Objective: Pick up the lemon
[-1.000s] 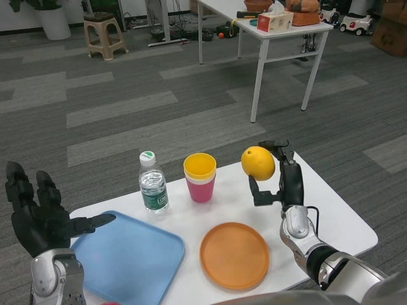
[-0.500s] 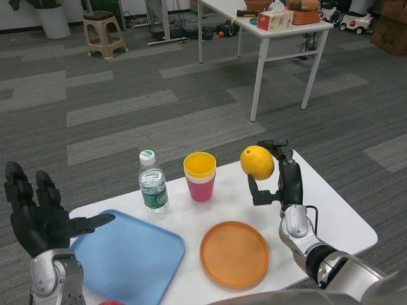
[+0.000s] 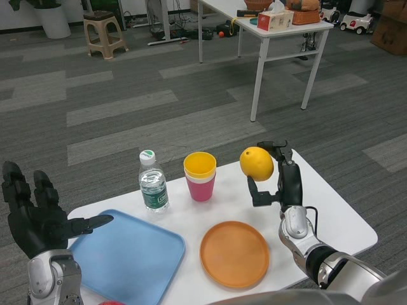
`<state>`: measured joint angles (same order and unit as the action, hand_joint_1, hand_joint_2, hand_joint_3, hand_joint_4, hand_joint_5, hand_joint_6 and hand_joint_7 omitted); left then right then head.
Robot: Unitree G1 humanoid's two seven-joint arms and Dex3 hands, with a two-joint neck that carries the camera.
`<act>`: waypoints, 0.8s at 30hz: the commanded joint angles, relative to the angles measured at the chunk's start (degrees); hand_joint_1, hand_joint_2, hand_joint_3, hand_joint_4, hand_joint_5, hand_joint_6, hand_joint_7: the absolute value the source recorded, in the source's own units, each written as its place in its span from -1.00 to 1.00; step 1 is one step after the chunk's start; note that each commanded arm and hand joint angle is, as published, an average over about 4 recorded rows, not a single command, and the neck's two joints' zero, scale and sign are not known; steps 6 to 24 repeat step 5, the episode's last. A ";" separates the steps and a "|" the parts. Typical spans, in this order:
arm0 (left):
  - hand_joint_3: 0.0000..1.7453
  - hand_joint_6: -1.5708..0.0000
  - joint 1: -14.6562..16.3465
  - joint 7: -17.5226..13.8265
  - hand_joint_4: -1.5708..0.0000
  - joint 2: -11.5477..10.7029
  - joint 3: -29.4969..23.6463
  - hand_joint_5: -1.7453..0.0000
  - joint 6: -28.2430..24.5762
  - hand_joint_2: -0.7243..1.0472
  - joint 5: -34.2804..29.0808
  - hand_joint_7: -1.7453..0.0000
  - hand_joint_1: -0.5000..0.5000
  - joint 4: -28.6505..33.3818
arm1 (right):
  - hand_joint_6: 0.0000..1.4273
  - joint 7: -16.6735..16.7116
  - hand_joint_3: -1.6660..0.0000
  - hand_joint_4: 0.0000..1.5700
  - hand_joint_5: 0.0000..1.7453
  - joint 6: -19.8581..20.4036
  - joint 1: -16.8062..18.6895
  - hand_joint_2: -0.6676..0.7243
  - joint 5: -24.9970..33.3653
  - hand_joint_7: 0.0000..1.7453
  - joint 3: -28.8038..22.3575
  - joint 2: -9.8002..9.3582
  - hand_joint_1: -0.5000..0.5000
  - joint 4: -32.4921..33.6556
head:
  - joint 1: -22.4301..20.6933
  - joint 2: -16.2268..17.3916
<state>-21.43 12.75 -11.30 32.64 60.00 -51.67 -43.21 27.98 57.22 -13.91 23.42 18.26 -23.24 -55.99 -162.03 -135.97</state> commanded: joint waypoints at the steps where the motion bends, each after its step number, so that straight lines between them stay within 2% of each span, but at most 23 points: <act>1: -0.90 1.00 0.65 -0.01 1.00 -0.30 0.01 1.00 0.38 -0.50 0.08 0.92 -0.20 0.28 | -0.39 0.32 -0.71 -0.64 -0.03 0.70 0.20 -0.55 0.40 0.44 -0.02 -0.09 -0.50 0.71 | -0.09 -0.03; 24: -0.90 1.00 0.69 -0.01 1.00 -0.21 -0.03 1.00 0.38 -0.50 0.08 0.92 -0.20 0.32 | -0.39 0.32 -0.71 -0.64 0.00 0.70 0.20 -0.55 0.40 0.44 0.02 -0.14 -0.50 0.71 | -0.24 0.00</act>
